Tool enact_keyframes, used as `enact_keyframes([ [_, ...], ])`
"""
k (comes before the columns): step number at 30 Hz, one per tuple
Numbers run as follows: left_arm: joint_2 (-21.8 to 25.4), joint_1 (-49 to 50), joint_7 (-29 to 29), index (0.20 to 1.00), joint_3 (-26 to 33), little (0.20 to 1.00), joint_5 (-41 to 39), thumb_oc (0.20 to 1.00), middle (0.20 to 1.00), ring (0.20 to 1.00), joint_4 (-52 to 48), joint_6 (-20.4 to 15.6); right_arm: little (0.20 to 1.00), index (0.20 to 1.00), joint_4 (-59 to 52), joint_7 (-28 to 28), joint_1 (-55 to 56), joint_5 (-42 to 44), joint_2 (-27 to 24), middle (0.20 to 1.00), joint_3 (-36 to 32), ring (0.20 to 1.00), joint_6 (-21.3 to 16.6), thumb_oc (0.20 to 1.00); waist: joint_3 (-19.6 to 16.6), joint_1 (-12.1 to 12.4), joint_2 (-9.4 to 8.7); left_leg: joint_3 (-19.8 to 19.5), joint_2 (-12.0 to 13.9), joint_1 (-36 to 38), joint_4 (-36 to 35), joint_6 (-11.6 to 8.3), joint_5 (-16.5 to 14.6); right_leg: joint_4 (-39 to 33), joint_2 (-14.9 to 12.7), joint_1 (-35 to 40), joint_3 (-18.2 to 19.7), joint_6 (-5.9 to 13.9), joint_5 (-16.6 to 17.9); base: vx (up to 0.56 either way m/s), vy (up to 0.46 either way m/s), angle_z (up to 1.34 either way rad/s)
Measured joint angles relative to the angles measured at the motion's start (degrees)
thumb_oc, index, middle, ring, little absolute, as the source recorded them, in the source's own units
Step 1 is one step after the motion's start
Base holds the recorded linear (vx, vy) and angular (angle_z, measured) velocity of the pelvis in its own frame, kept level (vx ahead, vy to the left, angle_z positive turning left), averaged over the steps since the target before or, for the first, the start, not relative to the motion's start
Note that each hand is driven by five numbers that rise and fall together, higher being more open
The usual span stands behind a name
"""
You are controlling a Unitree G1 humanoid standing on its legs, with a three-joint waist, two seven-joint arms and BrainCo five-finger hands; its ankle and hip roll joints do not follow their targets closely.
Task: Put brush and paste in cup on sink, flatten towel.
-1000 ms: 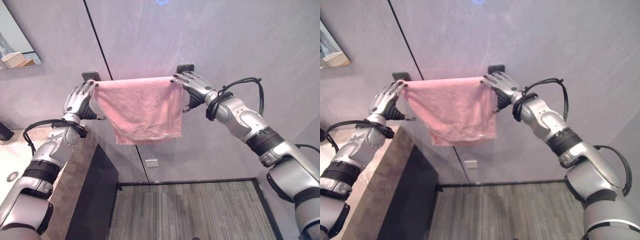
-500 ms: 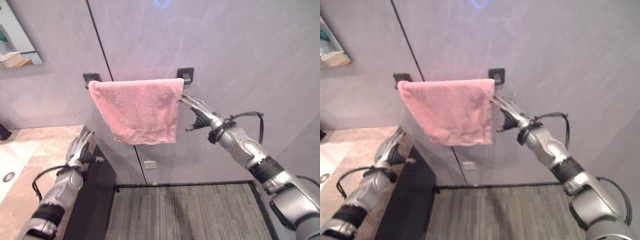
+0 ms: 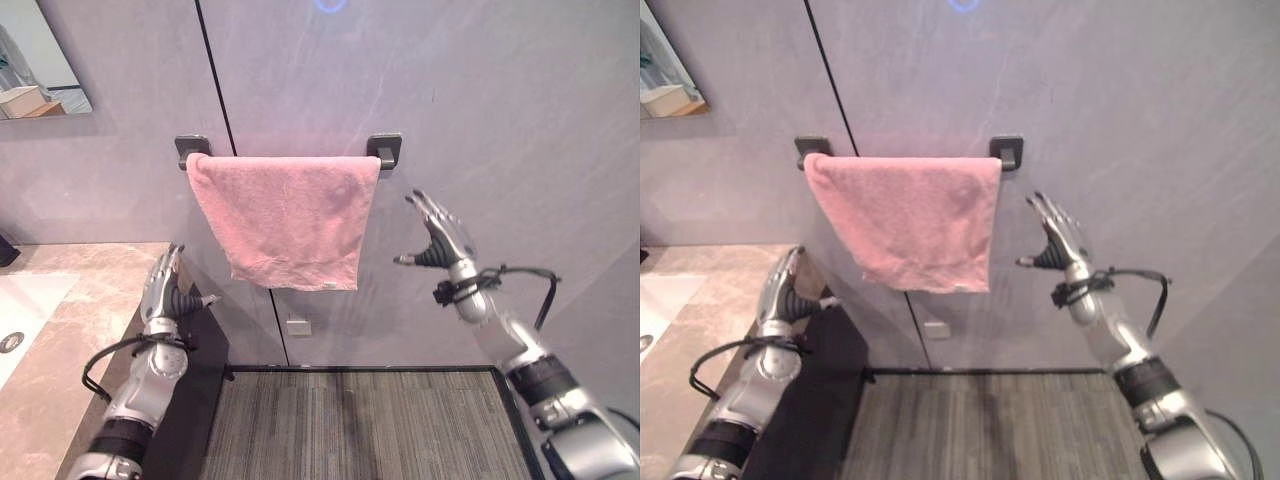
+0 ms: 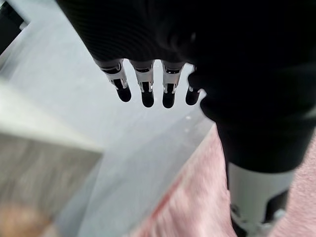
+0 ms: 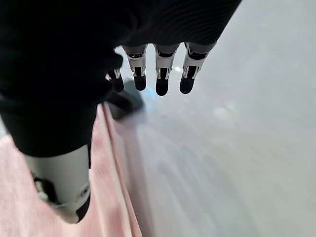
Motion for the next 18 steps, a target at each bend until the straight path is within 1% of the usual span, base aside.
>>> enact_keyframes([
  [1,-1.0,0.7,-0.5,1.000,-0.1,1.000,-1.5,1.000,1.000,1.000,0.9,-0.4,1.000,1.000,1.0,0.0,1.2,1.0,0.3,1.000,0.0,1.000,0.0,1.000,0.0,-0.1,0.06,0.0,0.0,0.1,0.0,0.09,-0.1,0.0,-0.1,0.1,0.0,0.12,-0.2,-0.02,0.004,-0.04],
  [3,-3.6,2.0,-2.1,1.000,-0.4,1.000,-5.3,1.000,1.000,1.000,6.1,-0.8,1.000,1.000,4.4,0.4,4.6,3.6,0.9,1.000,0.0,1.000,-0.1,1.000,0.3,-0.6,0.21,0.3,-0.2,-0.1,0.0,0.11,-0.1,0.0,-0.3,-0.2,0.3,0.14,-0.2,-0.02,0.002,-0.05],
  [4,-4.5,2.2,-2.4,1.000,-0.5,1.000,-6.3,1.000,1.000,1.000,8.1,-1.0,1.000,1.000,6.2,0.4,5.6,4.9,1.8,1.000,-0.8,1.000,-0.8,1.000,0.3,-0.6,0.15,0.3,-0.2,0.1,0.0,0.12,-0.1,0.0,-0.3,-0.1,0.3,0.15,-0.2,0.00,0.000,-0.06],
  [5,-5.4,3.0,-3.5,1.000,-0.6,1.000,-7.8,1.000,1.000,1.000,10.5,-1.0,1.000,1.000,8.9,1.0,7.2,6.9,2.6,1.000,-0.8,1.000,-0.6,1.000,0.3,-1.0,0.08,0.4,-0.2,0.2,0.0,0.18,-0.2,0.0,-0.3,-0.1,0.5,0.18,-0.2,0.00,0.000,0.00],
  [6,-5.8,3.6,-3.7,1.000,-0.6,1.000,-7.9,1.000,1.000,1.000,11.1,-1.2,1.000,1.000,9.5,1.2,8.4,7.6,2.6,1.000,-1.0,1.000,-1.0,1.000,0.4,-1.1,0.06,0.4,-0.2,0.1,0.0,0.20,-0.2,0.0,-0.3,-0.1,0.5,0.25,-0.3,0.00,0.000,0.00],
  [7,-6.6,4.5,-4.2,1.000,-0.8,1.000,-9.4,1.000,1.000,1.000,13.3,-1.6,1.000,1.000,12.1,1.7,10.8,10.0,3.3,1.000,-1.2,1.000,-1.6,1.000,0.4,-1.3,0.05,0.5,-0.3,0.1,0.0,0.23,-0.2,0.0,-0.4,-0.1,0.5,0.25,-0.3,-0.03,-0.002,0.01],
  [8,-7.1,4.9,-4.3,1.000,-0.8,1.000,-10.1,1.000,1.000,1.000,14.7,-1.9,1.000,1.000,14.0,2.0,12.0,11.8,4.4,1.000,-2.0,1.000,-2.3,1.000,0.4,-1.5,0.02,0.5,-0.3,0.2,0.0,0.24,-0.2,0.0,-0.4,-0.1,0.5,0.23,-0.3,0.00,0.000,0.00],
  [9,-7.6,5.7,-4.4,1.000,-0.8,1.000,-10.5,1.000,1.000,1.000,15.8,-1.9,1.000,1.000,15.8,2.5,13.2,13.4,5.5,1.000,-2.6,1.000,-2.1,1.000,0.4,-1.5,0.05,0.5,-0.3,0.3,0.0,0.30,-0.3,0.0,-0.4,0.1,0.5,0.23,-0.3,0.00,0.000,0.00],
  [10,-8.6,6.2,-5.5,1.000,-0.8,1.000,-12.5,1.000,1.000,1.000,18.9,-2.4,1.000,1.000,18.6,3.3,15.2,15.8,6.0,1.000,-2.3,1.000,-2.5,1.000,0.5,-1.7,0.16,0.6,-0.3,0.3,0.0,0.30,-0.4,0.0,-0.5,0.0,0.6,0.32,-0.4,0.00,0.000,0.00],
  [13,-10.1,6.6,-7.4,1.000,-0.8,1.000,-15.2,1.000,1.000,1.000,25.3,-2.2,1.000,1.000,24.7,5.0,17.4,20.0,7.1,1.000,-2.7,1.000,-2.2,1.000,0.5,-1.8,0.21,0.8,-0.3,0.3,0.0,0.45,-0.5,0.0,-0.5,0.0,0.7,0.34,-0.4,0.00,0.000,0.00],
  [14,-10.9,7.1,-8.4,1.000,-0.8,1.000,-16.8,1.000,1.000,1.000,27.8,-2.2,1.000,1.000,28.7,5.3,18.0,22.6,7.7,1.000,-2.9,1.000,-2.6,1.000,0.5,-1.9,0.19,0.8,-0.3,0.1,0.0,0.64,-0.6,0.0,-0.5,-0.3,0.7,0.39,-0.4,0.00,0.000,0.00],
  [18,-11.6,7.7,-9.5,1.000,-1.0,1.000,-19.2,1.000,1.000,1.000,30.1,-2.3,1.000,1.000,30.8,5.9,18.7,27.1,8.4,1.000,-3.0,1.000,-2.7,1.000,0.5,-2.0,0.22,0.8,-0.3,0.1,0.0,0.68,-0.6,0.0,-0.4,-0.3,0.8,0.41,-0.3,0.00,0.000,0.00],
])
